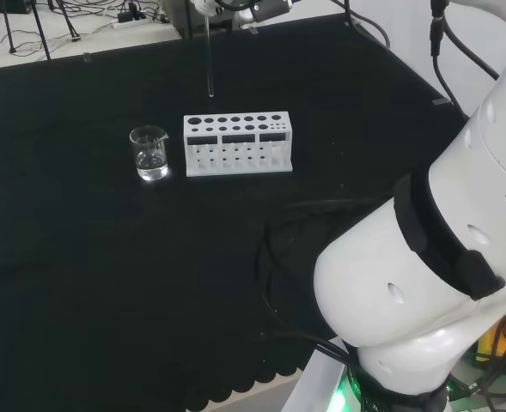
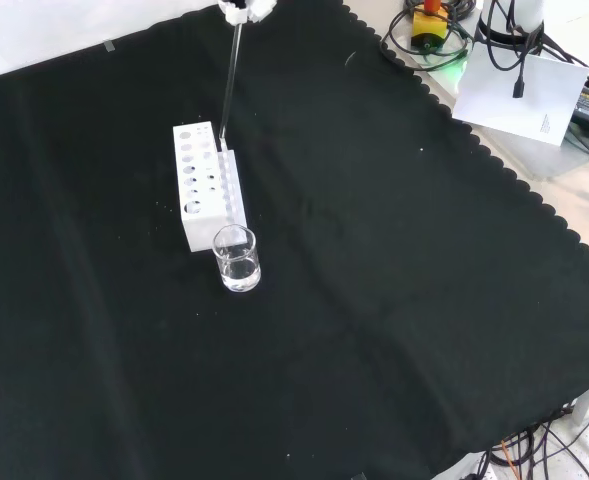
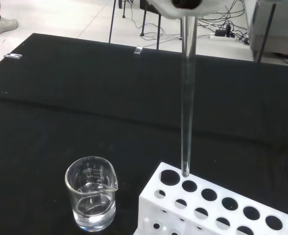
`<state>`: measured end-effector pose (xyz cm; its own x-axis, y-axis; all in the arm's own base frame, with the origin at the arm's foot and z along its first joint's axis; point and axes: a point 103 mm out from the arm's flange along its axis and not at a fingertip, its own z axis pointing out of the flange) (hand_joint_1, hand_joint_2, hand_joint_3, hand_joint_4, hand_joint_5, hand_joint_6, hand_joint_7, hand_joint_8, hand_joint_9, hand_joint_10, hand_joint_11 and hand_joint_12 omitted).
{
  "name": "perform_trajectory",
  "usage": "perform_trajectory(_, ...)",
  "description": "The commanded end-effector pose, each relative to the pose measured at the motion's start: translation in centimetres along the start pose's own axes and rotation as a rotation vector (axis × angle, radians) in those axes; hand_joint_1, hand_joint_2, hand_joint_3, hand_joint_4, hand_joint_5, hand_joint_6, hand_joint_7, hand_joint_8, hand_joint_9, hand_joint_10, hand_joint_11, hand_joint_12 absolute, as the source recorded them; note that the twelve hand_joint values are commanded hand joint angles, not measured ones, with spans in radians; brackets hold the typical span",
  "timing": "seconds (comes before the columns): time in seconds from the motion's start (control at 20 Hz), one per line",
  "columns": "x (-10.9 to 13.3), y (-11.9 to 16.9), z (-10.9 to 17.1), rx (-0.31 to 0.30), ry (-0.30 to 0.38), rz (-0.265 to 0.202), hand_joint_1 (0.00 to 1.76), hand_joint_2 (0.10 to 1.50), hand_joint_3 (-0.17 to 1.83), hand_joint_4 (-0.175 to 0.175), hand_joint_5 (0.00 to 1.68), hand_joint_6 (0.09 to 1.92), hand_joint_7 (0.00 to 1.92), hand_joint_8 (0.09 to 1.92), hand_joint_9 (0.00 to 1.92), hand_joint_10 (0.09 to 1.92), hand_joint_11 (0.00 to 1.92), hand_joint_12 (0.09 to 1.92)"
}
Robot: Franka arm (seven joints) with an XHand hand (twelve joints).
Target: Stir in the beaker to the left of the white test tube rack with the glass rod.
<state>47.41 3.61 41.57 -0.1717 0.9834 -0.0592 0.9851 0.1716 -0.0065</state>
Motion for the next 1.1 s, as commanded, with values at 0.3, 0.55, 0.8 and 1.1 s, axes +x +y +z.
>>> perform_trajectory(0.3,2.7,0.7,-0.5,-0.015,0.041,-0.064,1.43,1.03,-0.17,-0.175,1.40,0.09,1.21,0.74,1.49,0.50,1.68,0.38)
perform_trajectory(0.55,5.6,2.3,0.2,-0.007,0.053,-0.122,1.43,1.03,-0.17,-0.175,1.40,0.09,1.21,0.74,1.49,0.50,1.69,0.38)
perform_trajectory(0.8,7.7,5.0,1.9,0.008,0.064,-0.189,1.43,1.03,-0.17,-0.175,1.40,0.09,1.21,0.74,1.49,0.50,1.69,0.37)
perform_trajectory(1.1,8.9,6.6,3.5,0.029,0.060,-0.232,1.43,1.03,-0.17,-0.175,1.40,0.09,1.21,0.73,1.49,0.50,1.69,0.37)
